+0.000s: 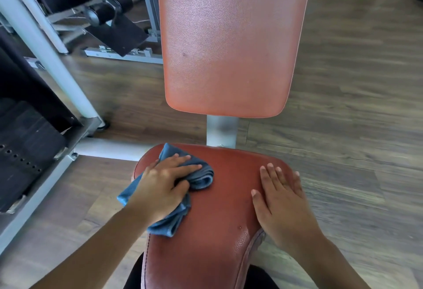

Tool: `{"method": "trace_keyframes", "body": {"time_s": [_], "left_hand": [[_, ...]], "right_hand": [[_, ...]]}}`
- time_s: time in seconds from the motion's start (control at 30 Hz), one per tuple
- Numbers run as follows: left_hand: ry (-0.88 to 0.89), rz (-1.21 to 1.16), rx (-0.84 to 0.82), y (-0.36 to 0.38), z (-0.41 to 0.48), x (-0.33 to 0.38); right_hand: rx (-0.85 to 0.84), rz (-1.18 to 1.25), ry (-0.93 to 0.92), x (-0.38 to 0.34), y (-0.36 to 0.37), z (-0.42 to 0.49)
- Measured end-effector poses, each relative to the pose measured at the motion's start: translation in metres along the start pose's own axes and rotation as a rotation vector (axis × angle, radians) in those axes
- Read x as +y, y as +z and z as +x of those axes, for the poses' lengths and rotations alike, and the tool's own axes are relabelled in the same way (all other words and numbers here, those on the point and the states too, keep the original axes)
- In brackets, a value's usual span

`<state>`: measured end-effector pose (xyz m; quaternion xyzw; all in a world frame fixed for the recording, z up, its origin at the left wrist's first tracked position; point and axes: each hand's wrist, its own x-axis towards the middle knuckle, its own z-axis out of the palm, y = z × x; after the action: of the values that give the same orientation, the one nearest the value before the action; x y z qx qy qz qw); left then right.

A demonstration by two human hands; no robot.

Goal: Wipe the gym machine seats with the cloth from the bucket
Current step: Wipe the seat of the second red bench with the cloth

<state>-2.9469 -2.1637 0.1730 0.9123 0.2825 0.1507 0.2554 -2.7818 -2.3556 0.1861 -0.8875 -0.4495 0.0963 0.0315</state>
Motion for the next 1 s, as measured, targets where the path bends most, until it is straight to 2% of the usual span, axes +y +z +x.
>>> {"method": "trace_keyframes", "body": {"time_s": [0.1, 0.2, 0.27, 0.37, 0.43, 0.5, 0.63, 0.73, 0.83, 0.9, 1.0], "left_hand": [[-0.151, 0.142, -0.015, 0.011, 0.014, 0.035], [-0.004, 0.127, -0.106, 0.019, -0.007, 0.058], [0.089, 0.017, -0.119, 0.009, -0.034, 0.051], [0.043, -0.067, -0.028, -0.002, -0.044, 0.028], [-0.048, -0.013, 0.019, -0.001, -0.032, 0.028], [-0.107, 0.09, -0.026, 0.002, -0.022, 0.051], [0.12, 0.111, -0.149, 0.008, -0.05, 0.073], [0.096, -0.035, -0.077, -0.003, -0.065, 0.052], [-0.008, 0.0, -0.002, -0.001, -0.051, 0.043], [-0.055, 0.083, -0.01, 0.004, -0.042, 0.06], [0.052, 0.101, -0.101, 0.007, -0.042, 0.069]], "right_hand": [[0.021, 0.012, -0.015, -0.005, 0.001, -0.005], [0.054, 0.045, -0.018, -0.009, 0.002, -0.013], [0.074, 0.054, -0.025, -0.009, 0.003, -0.018], [0.07, 0.032, -0.031, -0.011, 0.001, -0.022], [0.061, 0.019, -0.037, -0.013, 0.001, -0.023], [0.087, 0.003, -0.032, -0.017, 0.004, -0.023], [0.107, -0.016, -0.033, -0.019, 0.016, -0.026], [0.103, 0.013, -0.051, -0.021, 0.015, -0.031], [0.13, 0.002, -0.093, -0.021, 0.008, -0.031], [0.102, 0.006, -0.072, -0.021, 0.007, -0.029], [0.153, 0.011, -0.046, -0.02, 0.014, -0.024]]}}
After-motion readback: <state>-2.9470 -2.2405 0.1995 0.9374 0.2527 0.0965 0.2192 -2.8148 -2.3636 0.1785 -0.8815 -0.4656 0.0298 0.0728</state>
